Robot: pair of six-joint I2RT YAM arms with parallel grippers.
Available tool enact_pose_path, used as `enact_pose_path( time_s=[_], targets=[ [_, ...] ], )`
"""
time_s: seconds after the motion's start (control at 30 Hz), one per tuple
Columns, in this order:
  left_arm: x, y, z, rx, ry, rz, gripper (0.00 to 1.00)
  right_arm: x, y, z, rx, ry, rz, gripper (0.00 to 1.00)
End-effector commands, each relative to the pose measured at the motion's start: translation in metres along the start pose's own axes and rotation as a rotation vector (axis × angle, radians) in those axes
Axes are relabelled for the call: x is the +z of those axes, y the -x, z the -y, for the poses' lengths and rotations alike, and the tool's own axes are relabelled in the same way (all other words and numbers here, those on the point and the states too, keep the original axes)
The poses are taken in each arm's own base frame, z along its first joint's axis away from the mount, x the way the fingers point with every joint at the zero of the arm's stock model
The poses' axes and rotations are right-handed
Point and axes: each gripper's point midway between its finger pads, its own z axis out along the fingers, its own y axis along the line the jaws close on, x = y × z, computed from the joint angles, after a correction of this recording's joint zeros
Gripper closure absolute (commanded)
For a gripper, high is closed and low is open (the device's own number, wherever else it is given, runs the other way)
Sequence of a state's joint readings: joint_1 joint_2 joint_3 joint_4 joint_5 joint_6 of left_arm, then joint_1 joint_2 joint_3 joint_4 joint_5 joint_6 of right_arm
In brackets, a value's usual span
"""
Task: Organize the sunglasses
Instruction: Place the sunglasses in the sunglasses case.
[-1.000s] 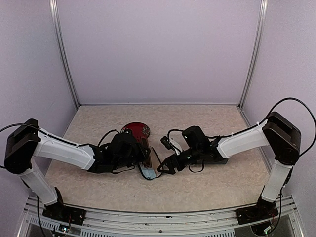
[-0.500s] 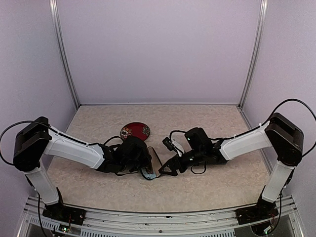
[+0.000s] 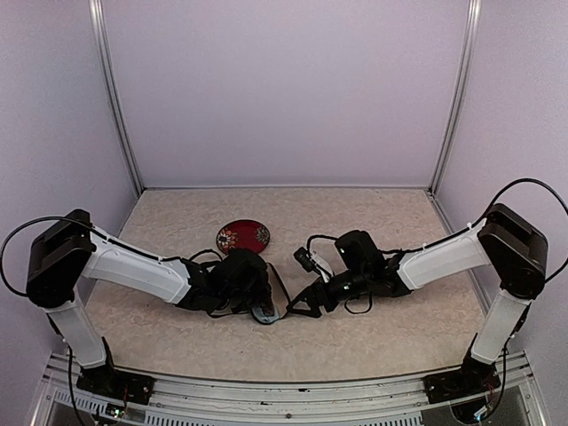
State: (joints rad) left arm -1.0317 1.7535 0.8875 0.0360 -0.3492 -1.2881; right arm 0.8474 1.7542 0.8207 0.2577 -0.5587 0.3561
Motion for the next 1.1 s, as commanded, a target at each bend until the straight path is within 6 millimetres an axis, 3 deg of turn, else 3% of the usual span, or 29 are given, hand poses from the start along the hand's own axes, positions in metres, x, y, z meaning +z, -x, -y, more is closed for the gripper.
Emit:
enact_pose_path(
  time_s=[0.0, 1.07],
  targets=[
    [-0.003, 0.001, 0.001, -0.004, 0.021, 0.020, 0.69, -0.005, 0.008, -0.006, -0.029, 0.025, 0.028, 0.21],
    [-0.016, -0.002, -0.003, 0.008, 0.034, 0.040, 0.60, -0.003, 0.006, -0.011, -0.020, 0.059, 0.016, 0.23]
  ],
)
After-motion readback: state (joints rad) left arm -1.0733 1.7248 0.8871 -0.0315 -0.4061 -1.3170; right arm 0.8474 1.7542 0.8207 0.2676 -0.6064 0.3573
